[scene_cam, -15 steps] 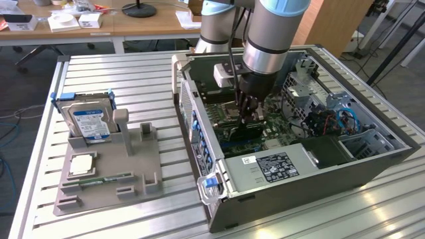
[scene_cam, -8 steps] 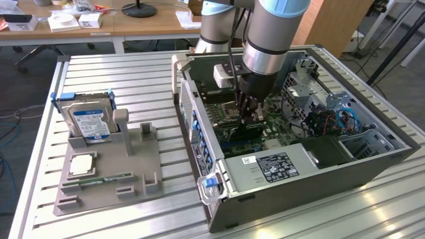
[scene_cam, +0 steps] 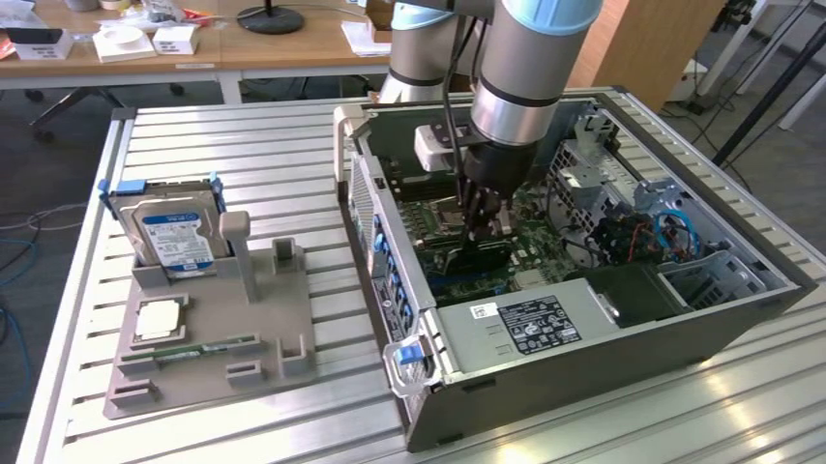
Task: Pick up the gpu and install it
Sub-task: 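Press down on the gpu until it lock into place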
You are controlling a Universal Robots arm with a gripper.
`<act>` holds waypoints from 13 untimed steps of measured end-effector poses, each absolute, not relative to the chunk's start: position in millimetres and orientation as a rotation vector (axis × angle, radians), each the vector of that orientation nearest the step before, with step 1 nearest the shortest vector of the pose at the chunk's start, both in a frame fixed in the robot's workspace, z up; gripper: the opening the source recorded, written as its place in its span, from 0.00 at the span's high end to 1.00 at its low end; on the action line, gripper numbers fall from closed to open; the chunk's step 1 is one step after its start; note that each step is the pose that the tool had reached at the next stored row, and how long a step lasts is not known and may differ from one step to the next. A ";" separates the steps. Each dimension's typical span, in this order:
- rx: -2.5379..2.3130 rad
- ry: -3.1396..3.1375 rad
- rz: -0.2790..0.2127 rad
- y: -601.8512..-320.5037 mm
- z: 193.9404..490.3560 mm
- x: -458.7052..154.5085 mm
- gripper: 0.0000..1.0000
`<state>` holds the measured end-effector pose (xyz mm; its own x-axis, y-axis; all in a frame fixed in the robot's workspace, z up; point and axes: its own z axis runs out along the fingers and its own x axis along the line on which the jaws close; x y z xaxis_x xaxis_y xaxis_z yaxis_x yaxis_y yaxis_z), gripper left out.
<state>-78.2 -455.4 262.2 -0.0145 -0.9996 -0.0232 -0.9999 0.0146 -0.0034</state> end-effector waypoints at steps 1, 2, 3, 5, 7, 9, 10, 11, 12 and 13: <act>-2.192 2.224 0.022 -455.4 261.7 -78.2 0.90; -2.192 2.224 0.021 -455.5 261.6 -78.3 0.90; -2.192 2.224 0.021 -455.5 261.6 -78.4 0.90; -2.192 2.224 0.021 -455.5 261.6 -78.4 0.90; -2.192 2.225 0.021 -455.5 261.1 -78.6 0.90; -2.193 2.225 0.021 -455.6 260.5 -78.9 0.90; -2.193 2.225 0.021 -455.6 260.5 -78.9 0.90; -2.193 2.225 0.021 -455.6 260.3 -79.0 0.90; -2.192 2.224 0.021 -455.5 260.2 -79.0 0.90; -2.192 2.224 0.021 -455.5 260.2 -79.0 0.90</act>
